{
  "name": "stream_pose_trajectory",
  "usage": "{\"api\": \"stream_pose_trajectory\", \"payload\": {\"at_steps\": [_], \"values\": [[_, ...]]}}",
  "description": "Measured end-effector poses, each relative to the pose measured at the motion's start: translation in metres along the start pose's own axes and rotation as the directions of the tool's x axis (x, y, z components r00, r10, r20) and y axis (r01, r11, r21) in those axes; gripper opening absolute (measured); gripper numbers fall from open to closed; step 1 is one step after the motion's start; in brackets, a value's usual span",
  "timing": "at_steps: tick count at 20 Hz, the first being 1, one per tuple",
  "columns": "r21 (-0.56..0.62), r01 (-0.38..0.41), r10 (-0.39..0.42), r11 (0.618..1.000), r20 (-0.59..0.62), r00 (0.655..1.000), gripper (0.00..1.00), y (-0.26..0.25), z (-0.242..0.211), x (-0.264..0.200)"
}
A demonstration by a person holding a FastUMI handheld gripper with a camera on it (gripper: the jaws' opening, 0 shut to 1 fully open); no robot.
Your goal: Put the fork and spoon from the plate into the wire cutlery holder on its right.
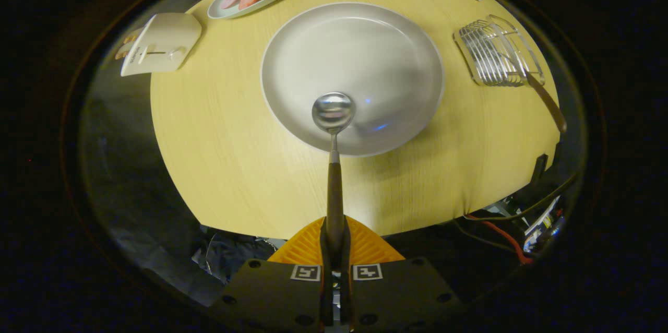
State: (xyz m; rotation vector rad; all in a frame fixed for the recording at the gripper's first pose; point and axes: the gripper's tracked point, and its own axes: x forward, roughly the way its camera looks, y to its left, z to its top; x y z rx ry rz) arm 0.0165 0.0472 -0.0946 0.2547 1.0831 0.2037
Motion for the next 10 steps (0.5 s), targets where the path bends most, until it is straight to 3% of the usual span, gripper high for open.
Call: {"api": "stream_pose_trajectory", "payload": {"at_steps": [10], "values": [[0.120, -0.034, 0.032, 0.992, 0.025, 0.999, 0.08, -0.024, 0.003, -0.087]]}}
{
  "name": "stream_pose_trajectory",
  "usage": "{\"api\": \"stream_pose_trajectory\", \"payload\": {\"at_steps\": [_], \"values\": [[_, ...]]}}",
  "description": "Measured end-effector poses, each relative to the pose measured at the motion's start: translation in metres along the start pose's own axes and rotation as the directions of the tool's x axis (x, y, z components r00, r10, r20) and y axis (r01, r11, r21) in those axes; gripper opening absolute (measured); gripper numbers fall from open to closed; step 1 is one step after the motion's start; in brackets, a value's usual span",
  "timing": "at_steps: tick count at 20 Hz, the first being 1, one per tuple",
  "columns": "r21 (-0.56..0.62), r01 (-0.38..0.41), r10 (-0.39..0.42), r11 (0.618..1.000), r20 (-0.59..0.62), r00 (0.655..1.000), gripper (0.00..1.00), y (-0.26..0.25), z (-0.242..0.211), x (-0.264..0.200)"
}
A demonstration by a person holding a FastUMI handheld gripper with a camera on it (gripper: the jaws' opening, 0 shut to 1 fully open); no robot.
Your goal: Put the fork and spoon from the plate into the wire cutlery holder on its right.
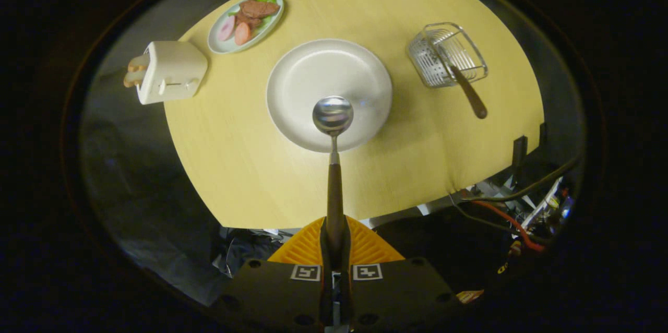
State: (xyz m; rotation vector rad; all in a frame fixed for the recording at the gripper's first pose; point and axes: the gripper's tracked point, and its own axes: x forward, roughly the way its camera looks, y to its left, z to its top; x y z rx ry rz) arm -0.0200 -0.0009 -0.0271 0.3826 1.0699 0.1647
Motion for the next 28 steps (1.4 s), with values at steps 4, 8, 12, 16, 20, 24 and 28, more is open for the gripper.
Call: {"api": "stream_pose_trajectory", "payload": {"at_steps": [4, 8, 12, 16, 20, 24, 28], "values": [[0.069, -0.038, 0.037, 0.997, 0.013, 0.999, 0.08, -0.012, 0.015, -0.033], [0.166, -0.062, 0.056, 0.984, 0.043, 0.998, 0.08, -0.038, 0.042, -0.053], [0.255, -0.051, 0.038, 0.965, 0.056, 0.998, 0.08, -0.075, 0.070, -0.055], [0.316, -0.064, 0.053, 0.947, 0.045, 0.998, 0.08, -0.097, 0.092, -0.034], [0.321, -0.031, 0.034, 0.947, -0.003, 0.999, 0.08, -0.115, 0.099, -0.015], [0.320, -0.035, 0.033, 0.947, 0.012, 0.999, 0.13, -0.118, 0.116, -0.010], [0.281, -0.044, 0.048, 0.959, -0.007, 0.999, 0.36, -0.114, 0.108, -0.012]]}}
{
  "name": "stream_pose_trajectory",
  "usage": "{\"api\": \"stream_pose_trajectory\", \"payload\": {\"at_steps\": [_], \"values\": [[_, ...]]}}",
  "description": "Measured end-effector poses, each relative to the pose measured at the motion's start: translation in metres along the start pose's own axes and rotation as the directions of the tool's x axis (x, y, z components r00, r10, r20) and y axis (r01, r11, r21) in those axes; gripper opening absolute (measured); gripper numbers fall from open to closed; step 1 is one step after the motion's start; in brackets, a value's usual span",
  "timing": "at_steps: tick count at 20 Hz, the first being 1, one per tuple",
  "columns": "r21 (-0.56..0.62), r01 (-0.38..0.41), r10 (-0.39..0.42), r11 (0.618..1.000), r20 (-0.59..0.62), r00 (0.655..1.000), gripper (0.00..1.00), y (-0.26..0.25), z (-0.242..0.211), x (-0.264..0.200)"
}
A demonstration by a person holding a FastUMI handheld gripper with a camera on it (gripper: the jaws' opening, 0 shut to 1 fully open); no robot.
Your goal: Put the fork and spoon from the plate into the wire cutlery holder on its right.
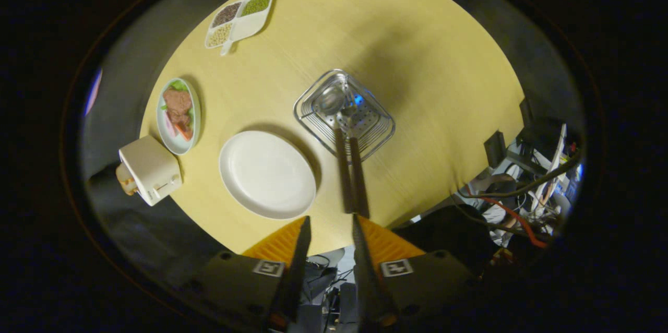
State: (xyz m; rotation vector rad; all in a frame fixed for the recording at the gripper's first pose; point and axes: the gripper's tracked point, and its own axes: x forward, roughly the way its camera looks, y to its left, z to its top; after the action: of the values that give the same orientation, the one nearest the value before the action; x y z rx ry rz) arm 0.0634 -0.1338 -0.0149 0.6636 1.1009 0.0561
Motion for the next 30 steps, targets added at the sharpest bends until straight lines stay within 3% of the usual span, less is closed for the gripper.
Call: {"api": "stream_pose_trajectory", "payload": {"at_steps": [7, 12, 15, 19, 24, 30], "values": [[-0.099, 0.055, -0.053, 0.994, 0.022, 0.998, 1.00, -0.001, -0.031, -0.008], [-0.119, 0.073, -0.053, 0.990, 0.162, 0.985, 1.00, 0.009, -0.049, -0.014], [-0.169, 0.120, -0.066, 0.978, 0.293, 0.954, 1.00, 0.008, -0.052, -0.010], [-0.260, 0.161, -0.009, 0.952, 0.502, 0.865, 1.00, 0.017, -0.039, 0.002], [-0.448, 0.156, 0.188, 0.880, 0.632, 0.752, 1.00, 0.058, -0.047, 0.019], [-0.644, 0.178, 0.486, 0.744, 0.705, 0.516, 1.00, 0.120, -0.048, 0.008]]}}
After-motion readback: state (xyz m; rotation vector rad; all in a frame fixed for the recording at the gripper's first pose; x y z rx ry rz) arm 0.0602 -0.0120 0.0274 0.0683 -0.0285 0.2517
